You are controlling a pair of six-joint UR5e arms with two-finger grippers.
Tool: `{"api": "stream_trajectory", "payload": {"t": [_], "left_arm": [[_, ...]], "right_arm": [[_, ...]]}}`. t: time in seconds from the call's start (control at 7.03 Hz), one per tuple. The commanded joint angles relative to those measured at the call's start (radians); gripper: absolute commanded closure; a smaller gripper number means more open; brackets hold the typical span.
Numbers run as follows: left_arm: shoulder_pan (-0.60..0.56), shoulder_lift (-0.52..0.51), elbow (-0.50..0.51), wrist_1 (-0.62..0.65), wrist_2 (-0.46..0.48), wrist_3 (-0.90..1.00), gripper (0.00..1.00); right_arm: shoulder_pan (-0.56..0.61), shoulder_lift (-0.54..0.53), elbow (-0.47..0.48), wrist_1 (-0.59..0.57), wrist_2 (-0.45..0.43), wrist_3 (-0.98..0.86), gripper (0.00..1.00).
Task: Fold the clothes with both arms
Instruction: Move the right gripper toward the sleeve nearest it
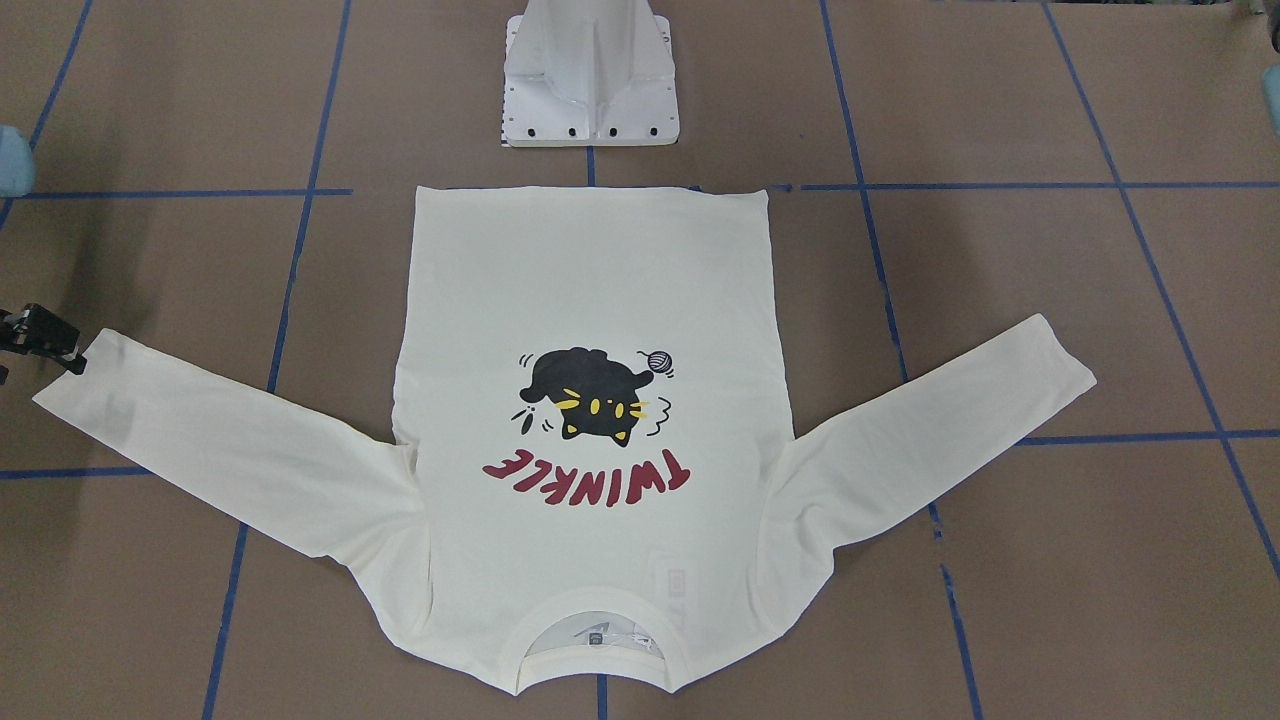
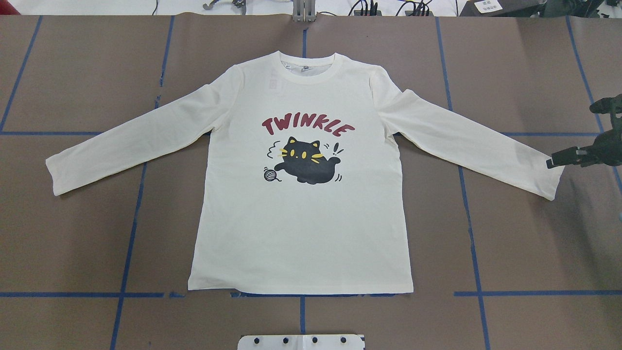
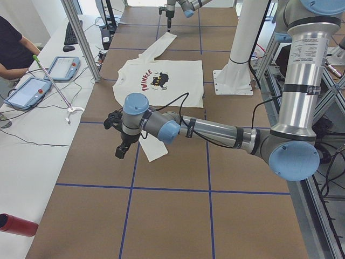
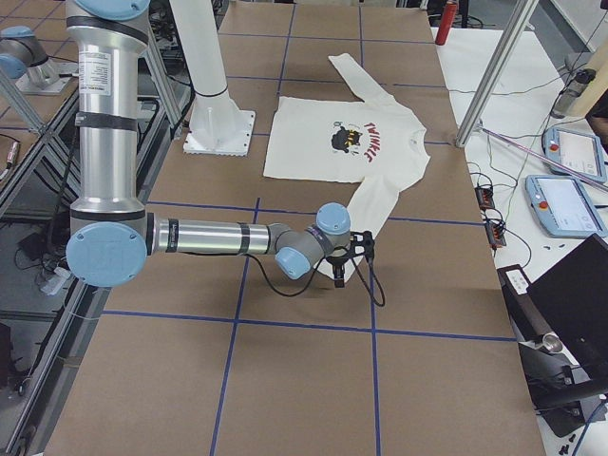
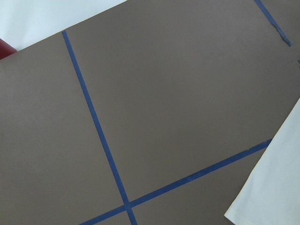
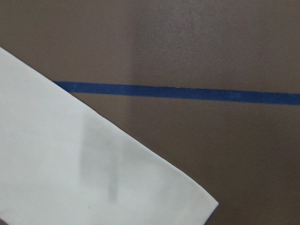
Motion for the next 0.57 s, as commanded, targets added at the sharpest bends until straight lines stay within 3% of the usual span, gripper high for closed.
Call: {"api": "stream_trajectory", "payload": {"t": [0.0,0.43], "left_arm": [[0.000,0.001,-0.001,0.000,0.000,0.003,0.00],[0.000,0.001,-0.005,0.000,0.000,0.004,0.00]], "right_arm": [[-0.027,0.000,-0.001,-0.008,-0.007,0.019,0.00],[-0.048,-0.007,-0.009,-0.021,-0.019,0.019,0.00]]}}
